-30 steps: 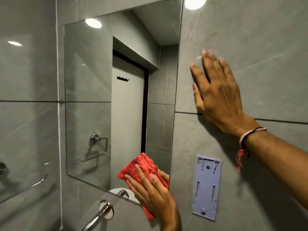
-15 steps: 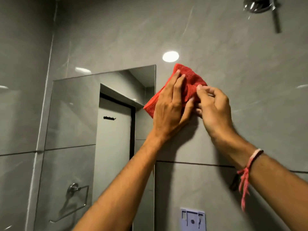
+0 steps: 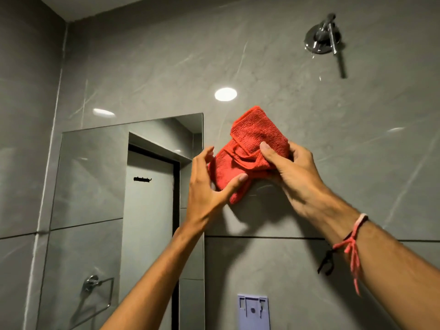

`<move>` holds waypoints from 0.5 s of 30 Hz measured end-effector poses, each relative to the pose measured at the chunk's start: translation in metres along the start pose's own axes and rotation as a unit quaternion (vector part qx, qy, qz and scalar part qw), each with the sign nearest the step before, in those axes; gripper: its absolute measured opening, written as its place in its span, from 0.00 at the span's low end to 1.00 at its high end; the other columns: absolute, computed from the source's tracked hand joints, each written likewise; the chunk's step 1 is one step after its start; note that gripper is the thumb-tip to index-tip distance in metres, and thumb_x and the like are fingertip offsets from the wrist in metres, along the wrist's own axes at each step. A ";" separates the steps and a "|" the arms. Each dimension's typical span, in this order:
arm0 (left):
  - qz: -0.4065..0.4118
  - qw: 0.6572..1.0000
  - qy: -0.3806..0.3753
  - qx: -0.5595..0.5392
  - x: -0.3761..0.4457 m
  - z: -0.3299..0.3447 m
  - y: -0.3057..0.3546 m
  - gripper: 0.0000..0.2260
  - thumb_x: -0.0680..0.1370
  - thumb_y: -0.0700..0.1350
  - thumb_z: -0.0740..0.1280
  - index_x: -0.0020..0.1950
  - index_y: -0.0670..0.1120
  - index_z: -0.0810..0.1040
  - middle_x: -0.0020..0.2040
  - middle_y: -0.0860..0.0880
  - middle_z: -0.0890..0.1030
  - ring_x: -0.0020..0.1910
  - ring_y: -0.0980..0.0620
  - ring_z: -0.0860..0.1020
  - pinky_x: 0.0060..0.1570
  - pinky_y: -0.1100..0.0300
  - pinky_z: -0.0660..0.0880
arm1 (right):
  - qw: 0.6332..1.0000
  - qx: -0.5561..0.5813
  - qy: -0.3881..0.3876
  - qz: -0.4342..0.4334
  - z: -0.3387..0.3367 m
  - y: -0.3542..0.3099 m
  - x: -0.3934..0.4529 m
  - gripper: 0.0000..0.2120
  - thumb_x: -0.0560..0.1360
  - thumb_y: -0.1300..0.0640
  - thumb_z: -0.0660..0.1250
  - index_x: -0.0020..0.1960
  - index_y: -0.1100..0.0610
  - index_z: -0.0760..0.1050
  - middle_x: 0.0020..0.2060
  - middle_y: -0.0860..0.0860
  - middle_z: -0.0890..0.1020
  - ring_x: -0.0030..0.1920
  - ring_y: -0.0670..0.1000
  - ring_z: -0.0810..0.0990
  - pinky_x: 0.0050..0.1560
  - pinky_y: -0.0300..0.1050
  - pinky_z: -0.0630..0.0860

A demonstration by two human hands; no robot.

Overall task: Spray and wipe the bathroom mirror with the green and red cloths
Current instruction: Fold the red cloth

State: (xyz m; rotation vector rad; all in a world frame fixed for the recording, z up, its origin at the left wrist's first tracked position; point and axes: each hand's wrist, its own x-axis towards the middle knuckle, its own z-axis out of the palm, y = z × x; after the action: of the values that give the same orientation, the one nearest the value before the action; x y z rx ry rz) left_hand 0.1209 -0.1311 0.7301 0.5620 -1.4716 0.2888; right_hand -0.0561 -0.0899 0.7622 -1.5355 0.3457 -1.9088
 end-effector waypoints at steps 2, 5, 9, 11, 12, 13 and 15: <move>-0.094 0.986 -0.029 -0.137 -0.004 0.000 0.010 0.37 0.64 0.58 0.79 0.69 0.49 0.71 0.60 0.50 0.81 0.57 0.61 0.81 0.57 0.68 0.77 | 1.000 0.015 0.008 -0.005 -0.014 -0.010 -0.006 0.08 0.79 0.60 0.71 0.56 0.62 0.82 0.51 0.58 0.88 0.53 0.56 0.88 0.60 0.61 0.83; -0.256 0.903 -0.097 -0.331 -0.003 0.002 0.029 0.35 0.64 0.46 0.82 0.68 0.47 0.72 0.58 0.40 0.83 0.51 0.49 0.85 0.53 0.53 0.83 | 0.999 0.040 0.002 0.009 -0.034 -0.025 -0.016 0.06 0.80 0.59 0.69 0.55 0.60 0.82 0.53 0.57 0.88 0.49 0.54 0.88 0.59 0.60 0.84; -0.393 0.798 -0.162 -0.427 -0.013 0.016 0.064 0.33 0.66 0.39 0.78 0.69 0.39 0.71 0.57 0.35 0.84 0.43 0.45 0.86 0.43 0.51 0.85 | 0.998 0.059 0.024 0.022 -0.065 -0.040 -0.034 0.13 0.81 0.60 0.68 0.62 0.65 0.80 0.57 0.58 0.86 0.46 0.51 0.89 0.56 0.53 0.86; -0.415 0.766 -0.225 -0.437 -0.024 0.026 0.079 0.25 0.68 0.42 0.76 0.63 0.38 0.78 0.49 0.39 0.87 0.41 0.47 0.87 0.42 0.54 0.85 | 0.997 0.054 0.038 0.026 -0.082 -0.044 -0.048 0.15 0.81 0.59 0.68 0.64 0.65 0.80 0.56 0.58 0.87 0.47 0.51 0.89 0.50 0.47 0.87; -0.422 0.747 -0.250 -0.449 -0.032 0.032 0.086 0.19 0.69 0.41 0.76 0.59 0.38 0.82 0.48 0.40 0.87 0.42 0.48 0.87 0.44 0.54 0.85 | 0.998 0.044 0.046 0.029 -0.092 -0.046 -0.057 0.13 0.81 0.59 0.68 0.62 0.63 0.81 0.53 0.57 0.89 0.48 0.50 0.89 0.48 0.45 0.86; -0.426 0.732 -0.263 -0.463 -0.040 0.038 0.092 0.14 0.69 0.41 0.75 0.54 0.38 0.85 0.47 0.41 0.88 0.42 0.49 0.87 0.44 0.54 0.85 | 0.998 0.033 0.051 0.033 -0.101 -0.048 -0.066 0.11 0.80 0.58 0.69 0.60 0.61 0.82 0.51 0.55 0.90 0.47 0.49 0.89 0.47 0.44 0.86; -0.430 0.729 -0.267 -0.460 -0.063 0.052 0.102 0.06 0.68 0.39 0.73 0.43 0.40 0.87 0.42 0.44 0.88 0.38 0.52 0.87 0.39 0.57 0.84 | 0.996 0.006 0.078 0.046 -0.123 -0.048 -0.087 0.07 0.78 0.58 0.71 0.55 0.58 0.84 0.46 0.53 0.90 0.45 0.48 0.90 0.44 0.42 0.85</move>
State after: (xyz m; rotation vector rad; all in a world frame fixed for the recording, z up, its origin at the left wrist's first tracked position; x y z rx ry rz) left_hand 0.0182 -0.0625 0.6867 0.4388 -1.4924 -1.3913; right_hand -0.1787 -0.0221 0.6891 -1.3433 0.4659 -1.9580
